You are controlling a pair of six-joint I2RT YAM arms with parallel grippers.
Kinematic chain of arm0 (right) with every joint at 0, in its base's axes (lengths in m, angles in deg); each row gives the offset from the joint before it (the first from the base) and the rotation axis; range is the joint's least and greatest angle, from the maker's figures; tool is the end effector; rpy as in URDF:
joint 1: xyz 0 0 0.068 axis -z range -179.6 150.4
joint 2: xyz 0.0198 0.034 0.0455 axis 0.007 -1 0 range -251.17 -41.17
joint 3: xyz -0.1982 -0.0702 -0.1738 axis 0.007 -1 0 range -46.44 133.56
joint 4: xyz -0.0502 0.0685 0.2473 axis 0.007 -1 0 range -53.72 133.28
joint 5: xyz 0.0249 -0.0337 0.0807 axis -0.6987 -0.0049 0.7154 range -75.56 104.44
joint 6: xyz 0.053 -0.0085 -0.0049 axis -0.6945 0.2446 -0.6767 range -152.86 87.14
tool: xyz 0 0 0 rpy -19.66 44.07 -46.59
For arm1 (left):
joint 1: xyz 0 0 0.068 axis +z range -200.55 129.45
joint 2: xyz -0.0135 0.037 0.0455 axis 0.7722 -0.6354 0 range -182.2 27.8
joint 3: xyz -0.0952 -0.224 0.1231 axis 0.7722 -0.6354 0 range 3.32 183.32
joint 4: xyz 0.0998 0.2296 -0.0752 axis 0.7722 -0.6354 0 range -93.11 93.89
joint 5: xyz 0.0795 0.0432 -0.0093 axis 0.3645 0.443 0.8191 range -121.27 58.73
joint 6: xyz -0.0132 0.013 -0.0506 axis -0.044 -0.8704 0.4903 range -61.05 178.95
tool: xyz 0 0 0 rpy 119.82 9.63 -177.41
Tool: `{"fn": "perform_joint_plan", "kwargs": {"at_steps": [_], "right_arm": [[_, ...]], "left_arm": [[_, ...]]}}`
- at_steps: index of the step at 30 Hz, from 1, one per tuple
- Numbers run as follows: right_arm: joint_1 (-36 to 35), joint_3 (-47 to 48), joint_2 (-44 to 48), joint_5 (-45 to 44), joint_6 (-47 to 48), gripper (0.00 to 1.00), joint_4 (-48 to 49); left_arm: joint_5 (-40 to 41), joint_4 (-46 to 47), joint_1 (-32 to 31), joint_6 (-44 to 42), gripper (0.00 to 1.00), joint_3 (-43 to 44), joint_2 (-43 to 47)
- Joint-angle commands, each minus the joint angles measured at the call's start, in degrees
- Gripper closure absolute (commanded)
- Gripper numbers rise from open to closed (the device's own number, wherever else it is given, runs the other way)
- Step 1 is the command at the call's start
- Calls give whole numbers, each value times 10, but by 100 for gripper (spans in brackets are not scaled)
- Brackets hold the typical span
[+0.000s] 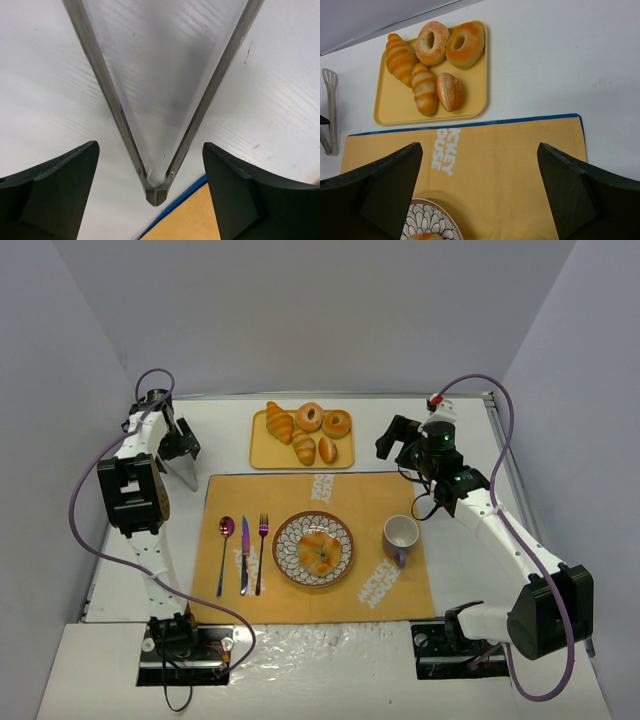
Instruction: Place the bread
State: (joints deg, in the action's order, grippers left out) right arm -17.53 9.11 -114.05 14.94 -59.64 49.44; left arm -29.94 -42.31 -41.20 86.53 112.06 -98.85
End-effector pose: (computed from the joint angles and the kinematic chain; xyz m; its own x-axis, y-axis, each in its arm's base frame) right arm 0.2868 0.0932 0.3288 -0.3070 0.3742 -0.8750 -0.1990 0.8739 0.4436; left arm 0.4704 0.0783 0.2085 -0.7070 -0.5855 -0.3967 -0.5638 0.8052 -0.1836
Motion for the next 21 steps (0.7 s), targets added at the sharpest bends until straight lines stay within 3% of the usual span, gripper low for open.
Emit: {"fn": "perform_joint_plan", "kwargs": {"at_steps": [1, 12, 21], "right_arm": [[2, 14, 18, 4, 2, 4, 28], [2, 14, 25, 7, -2, 3, 31], [2, 8, 32, 27, -12, 0, 49]], "left_arm": [[23, -6, -7, -7, 19, -6, 83], [21, -15, -35, -28, 18, -60, 193], [17, -28, -149, -64, 18, -100, 322]]}}
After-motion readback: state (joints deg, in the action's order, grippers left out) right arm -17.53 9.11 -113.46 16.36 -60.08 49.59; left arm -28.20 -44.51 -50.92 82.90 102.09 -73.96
